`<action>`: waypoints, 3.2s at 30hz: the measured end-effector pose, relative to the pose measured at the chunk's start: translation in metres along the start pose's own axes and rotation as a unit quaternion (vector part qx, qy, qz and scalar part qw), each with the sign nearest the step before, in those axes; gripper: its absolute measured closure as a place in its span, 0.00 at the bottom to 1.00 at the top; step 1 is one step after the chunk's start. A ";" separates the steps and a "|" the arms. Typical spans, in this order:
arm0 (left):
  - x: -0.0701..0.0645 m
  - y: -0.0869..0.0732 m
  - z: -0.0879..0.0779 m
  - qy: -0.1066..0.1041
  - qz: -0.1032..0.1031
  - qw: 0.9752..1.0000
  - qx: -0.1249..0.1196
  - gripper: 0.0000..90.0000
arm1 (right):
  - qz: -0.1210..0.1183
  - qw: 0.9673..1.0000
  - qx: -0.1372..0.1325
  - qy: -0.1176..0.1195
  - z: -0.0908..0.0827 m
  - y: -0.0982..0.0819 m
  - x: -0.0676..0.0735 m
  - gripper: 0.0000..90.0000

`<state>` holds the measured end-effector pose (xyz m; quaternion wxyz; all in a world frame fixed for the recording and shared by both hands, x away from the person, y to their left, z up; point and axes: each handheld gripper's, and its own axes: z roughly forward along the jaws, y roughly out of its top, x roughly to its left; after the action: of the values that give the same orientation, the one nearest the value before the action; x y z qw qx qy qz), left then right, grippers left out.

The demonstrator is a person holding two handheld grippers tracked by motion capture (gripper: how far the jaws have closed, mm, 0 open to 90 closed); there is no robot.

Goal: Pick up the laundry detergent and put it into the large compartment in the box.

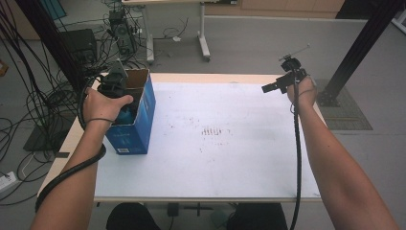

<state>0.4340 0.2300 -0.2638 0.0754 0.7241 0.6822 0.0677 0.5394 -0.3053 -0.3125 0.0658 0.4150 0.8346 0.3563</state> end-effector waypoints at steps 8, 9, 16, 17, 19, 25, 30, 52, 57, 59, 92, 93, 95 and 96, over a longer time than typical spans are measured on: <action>0.000 0.000 0.000 0.000 0.000 1.000 0.000 0.42 | 0.001 1.000 -0.001 0.000 0.000 0.000 0.000 0.02; 0.000 0.000 0.000 0.000 0.000 1.000 -0.001 0.42 | 0.000 1.000 0.000 0.000 0.000 0.000 0.000 0.02; 0.001 0.000 0.000 0.000 -0.002 1.000 -0.002 0.42 | 0.002 1.000 0.001 0.001 0.001 -0.001 -0.001 0.02; 0.001 0.000 0.000 -0.001 -0.002 1.000 -0.002 0.42 | 0.002 1.000 0.001 0.001 0.001 -0.001 -0.001 0.02; 0.001 0.000 0.000 -0.002 -0.005 1.000 -0.004 0.42 | 0.002 1.000 0.000 0.001 0.001 -0.001 -0.001 0.02; 0.002 0.001 -0.003 0.001 -0.006 1.000 -0.008 0.40 | 0.004 1.000 0.003 0.003 0.004 -0.002 -0.001 0.02; 0.001 0.001 -0.004 0.002 -0.006 1.000 -0.008 0.39 | 0.000 1.000 0.002 0.002 0.004 -0.002 -0.001 0.02; -0.002 0.001 -0.024 0.009 -0.004 1.000 -0.022 0.35 | 0.001 1.000 -0.001 0.005 0.003 -0.002 -0.001 0.02; -0.002 0.000 -0.034 0.004 -0.002 1.000 -0.028 0.35 | 0.002 1.000 -0.001 0.006 0.003 -0.001 0.000 0.02; -0.003 -0.001 -0.038 0.004 0.000 1.000 -0.030 0.34 | 0.001 1.000 -0.002 0.005 0.003 -0.001 0.000 0.02; -0.025 -0.014 -0.089 -0.008 0.034 0.998 -0.058 0.12 | -0.004 1.000 -0.004 0.007 0.000 0.001 0.006 0.02; -0.026 -0.014 -0.090 -0.009 0.033 0.998 -0.056 0.11 | -0.004 1.000 -0.004 0.007 0.000 0.001 0.006 0.02; -0.027 -0.015 -0.093 -0.009 0.035 0.998 -0.058 0.09 | 0.000 1.000 -0.003 0.008 0.001 0.001 0.006 0.02; -0.029 -0.016 -0.095 -0.010 0.035 0.998 -0.060 0.09 | 0.001 1.000 -0.002 0.006 0.000 0.001 0.006 0.02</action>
<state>0.3980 0.2037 -0.1740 0.1234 0.7422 0.6504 0.1039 0.5360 -0.3002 -0.3112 0.0613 0.4132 0.8338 0.3609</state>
